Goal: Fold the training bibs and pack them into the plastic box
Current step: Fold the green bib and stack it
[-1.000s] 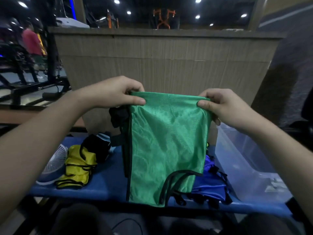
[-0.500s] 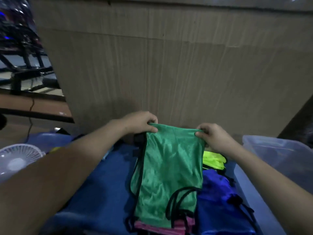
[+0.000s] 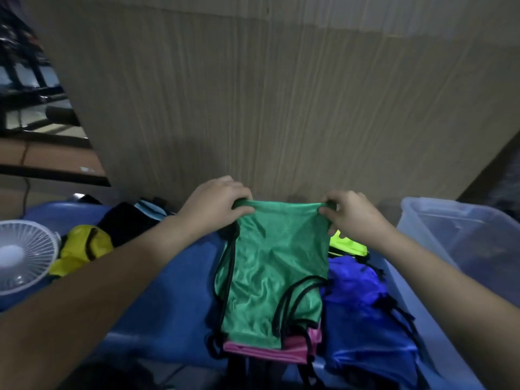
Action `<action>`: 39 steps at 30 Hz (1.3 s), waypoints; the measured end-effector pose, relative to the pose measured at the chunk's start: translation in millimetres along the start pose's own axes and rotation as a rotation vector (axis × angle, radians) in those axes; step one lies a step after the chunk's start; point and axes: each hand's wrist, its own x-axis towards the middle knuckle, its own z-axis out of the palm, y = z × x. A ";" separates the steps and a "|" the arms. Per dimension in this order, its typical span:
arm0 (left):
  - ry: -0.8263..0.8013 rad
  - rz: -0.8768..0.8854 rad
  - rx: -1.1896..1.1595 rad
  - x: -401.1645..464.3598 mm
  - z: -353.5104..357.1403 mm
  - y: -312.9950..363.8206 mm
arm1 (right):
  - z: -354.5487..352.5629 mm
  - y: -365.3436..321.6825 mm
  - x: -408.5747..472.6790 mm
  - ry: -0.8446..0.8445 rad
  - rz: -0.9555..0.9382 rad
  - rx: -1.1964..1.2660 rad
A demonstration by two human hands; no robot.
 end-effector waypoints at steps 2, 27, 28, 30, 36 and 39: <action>0.040 0.063 0.028 -20.0 -6.7 10.1 | -1.9 -4.9 -20.6 0.026 -0.014 -0.014; -0.056 -0.106 -0.330 -120.6 40.0 46.8 | 73.8 23.7 -120.4 -0.023 -0.096 -0.030; -0.060 -0.160 -0.302 -109.0 41.0 43.6 | 73.9 23.8 -111.0 -0.022 -0.072 -0.051; -0.215 -0.281 -0.229 -88.4 43.6 36.9 | 75.2 25.3 -92.3 -0.072 -0.018 -0.085; -0.574 -0.394 -0.318 -63.8 61.9 14.5 | 82.8 26.4 -60.3 -0.222 0.047 -0.124; -0.550 -0.371 -0.361 -62.5 58.9 12.3 | 86.8 31.5 -53.9 -0.258 0.065 -0.079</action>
